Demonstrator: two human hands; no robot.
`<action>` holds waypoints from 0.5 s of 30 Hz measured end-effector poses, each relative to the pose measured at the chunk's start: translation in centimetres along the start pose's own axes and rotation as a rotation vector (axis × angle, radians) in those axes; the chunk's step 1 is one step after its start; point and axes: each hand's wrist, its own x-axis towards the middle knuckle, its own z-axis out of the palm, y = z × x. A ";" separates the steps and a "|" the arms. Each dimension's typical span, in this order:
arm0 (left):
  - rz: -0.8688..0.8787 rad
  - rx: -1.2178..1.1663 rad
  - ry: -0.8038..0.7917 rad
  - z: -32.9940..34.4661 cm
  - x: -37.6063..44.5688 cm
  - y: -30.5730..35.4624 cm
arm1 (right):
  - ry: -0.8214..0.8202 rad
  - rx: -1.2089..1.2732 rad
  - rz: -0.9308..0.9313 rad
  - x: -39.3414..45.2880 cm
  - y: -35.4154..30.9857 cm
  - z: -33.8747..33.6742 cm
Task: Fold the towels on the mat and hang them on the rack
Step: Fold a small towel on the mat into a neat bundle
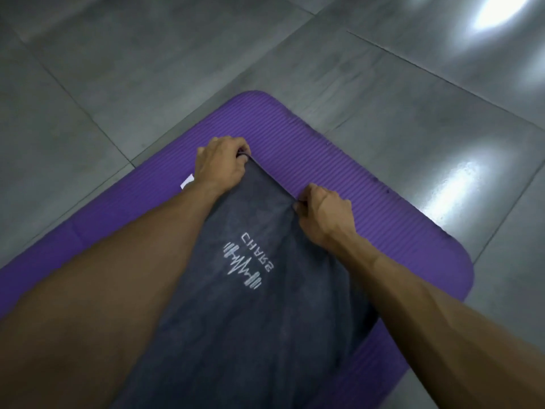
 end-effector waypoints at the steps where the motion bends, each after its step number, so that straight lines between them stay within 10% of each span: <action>1: 0.010 0.049 -0.031 0.2 0.5 0.4 | -0.017 0.008 0.001 -0.1 0.3 -0.5; 15: 0.112 0.212 0.031 2.3 -2.4 2.1 | -0.220 -0.138 0.220 -13.1 7.1 -2.2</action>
